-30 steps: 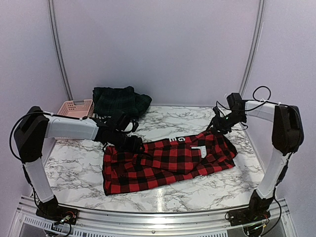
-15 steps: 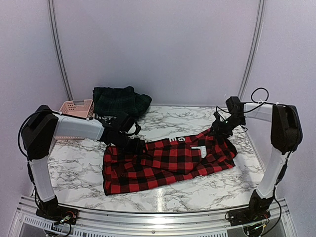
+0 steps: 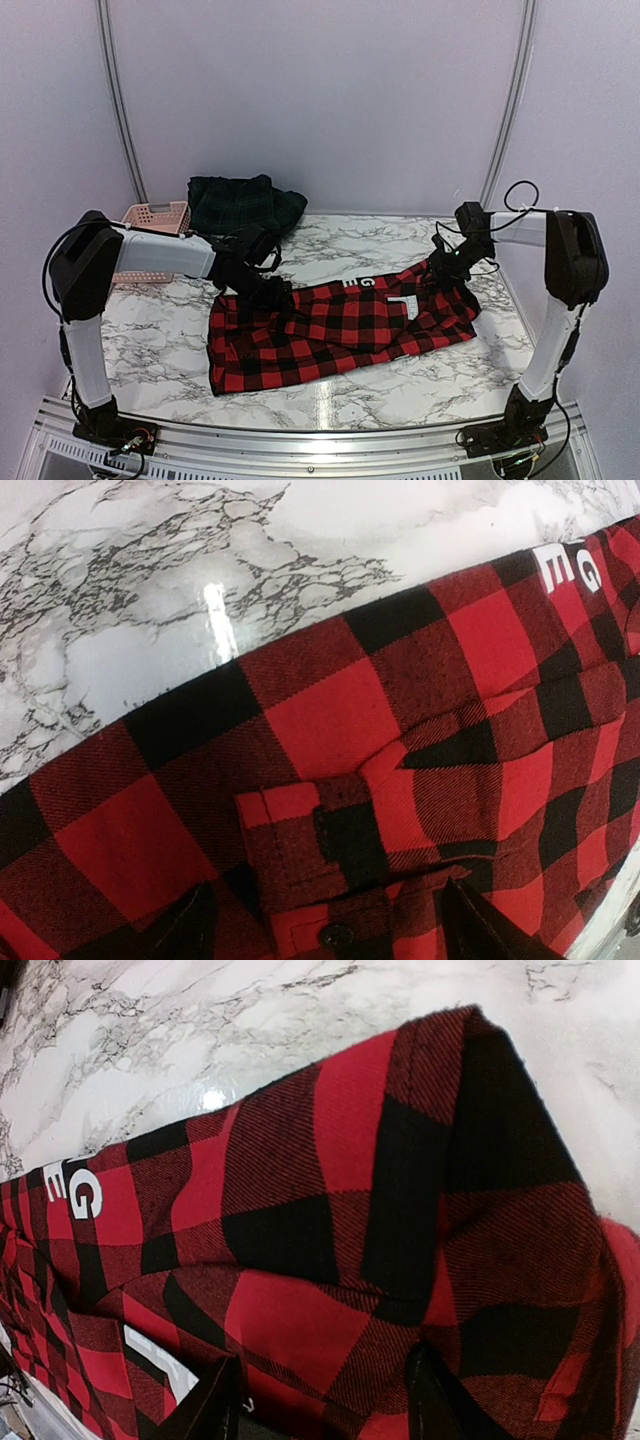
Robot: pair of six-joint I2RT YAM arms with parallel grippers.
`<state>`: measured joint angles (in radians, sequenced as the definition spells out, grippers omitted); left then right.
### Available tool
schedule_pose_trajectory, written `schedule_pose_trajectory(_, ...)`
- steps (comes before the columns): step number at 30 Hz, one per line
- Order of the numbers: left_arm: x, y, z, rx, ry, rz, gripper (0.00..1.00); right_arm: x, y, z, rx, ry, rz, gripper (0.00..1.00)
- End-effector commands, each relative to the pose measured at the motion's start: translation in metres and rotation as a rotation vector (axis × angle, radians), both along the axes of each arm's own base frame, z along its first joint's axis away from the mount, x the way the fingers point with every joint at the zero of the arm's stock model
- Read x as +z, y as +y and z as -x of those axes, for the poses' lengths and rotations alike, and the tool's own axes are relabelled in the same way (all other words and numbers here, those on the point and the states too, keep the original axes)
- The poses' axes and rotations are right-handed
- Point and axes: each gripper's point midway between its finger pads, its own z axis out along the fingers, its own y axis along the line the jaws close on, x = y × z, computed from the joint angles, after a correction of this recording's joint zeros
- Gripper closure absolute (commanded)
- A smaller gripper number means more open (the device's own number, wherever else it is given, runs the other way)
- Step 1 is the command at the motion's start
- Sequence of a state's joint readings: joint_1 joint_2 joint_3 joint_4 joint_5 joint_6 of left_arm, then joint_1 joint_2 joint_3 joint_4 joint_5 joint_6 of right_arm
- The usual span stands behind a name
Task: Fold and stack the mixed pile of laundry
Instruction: Adjust the rectangle-folded T-shirt at the center of the board.
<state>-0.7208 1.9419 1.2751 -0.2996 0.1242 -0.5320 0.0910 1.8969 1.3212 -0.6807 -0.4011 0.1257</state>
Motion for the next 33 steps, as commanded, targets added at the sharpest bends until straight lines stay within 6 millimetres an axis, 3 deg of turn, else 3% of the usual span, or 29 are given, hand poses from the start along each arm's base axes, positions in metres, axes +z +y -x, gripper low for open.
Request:
schedule_pose_trajectory(1, 0.000, -0.015, 0.003, -0.054, 0.043, 0.042, 0.25, -0.005, 0.001, -0.005, 0.005, -0.004, -0.017, 0.51)
schedule_pose_trajectory(7, 0.002, -0.026, 0.006, -0.090, 0.065, 0.094, 0.30, -0.001, 0.008, -0.006, 0.012, -0.007, -0.062, 0.59)
schedule_pose_trajectory(12, -0.008, -0.009, 0.002, -0.022, 0.058, 0.028, 0.21, -0.002, 0.007, -0.006, 0.010, -0.004, -0.060, 0.59)
schedule_pose_trajectory(18, -0.013, 0.004, 0.004, 0.024, 0.066, -0.016, 0.26, -0.004, 0.006, -0.003, 0.012, 0.003, -0.061, 0.63)
schedule_pose_trajectory(23, -0.012, -0.015, 0.010, -0.058, 0.081, 0.026, 0.49, -0.004, 0.008, -0.004, 0.013, 0.004, -0.082, 0.68)
schedule_pose_trajectory(30, 0.013, -0.027, 0.009, -0.114, 0.036, 0.095, 0.96, 0.006, 0.009, -0.008, 0.011, -0.011, -0.096, 0.82)
schedule_pose_trajectory(33, 0.025, -0.030, 0.008, -0.121, 0.019, 0.119, 1.00, 0.010, 0.007, -0.010, 0.005, -0.021, -0.096, 0.91)
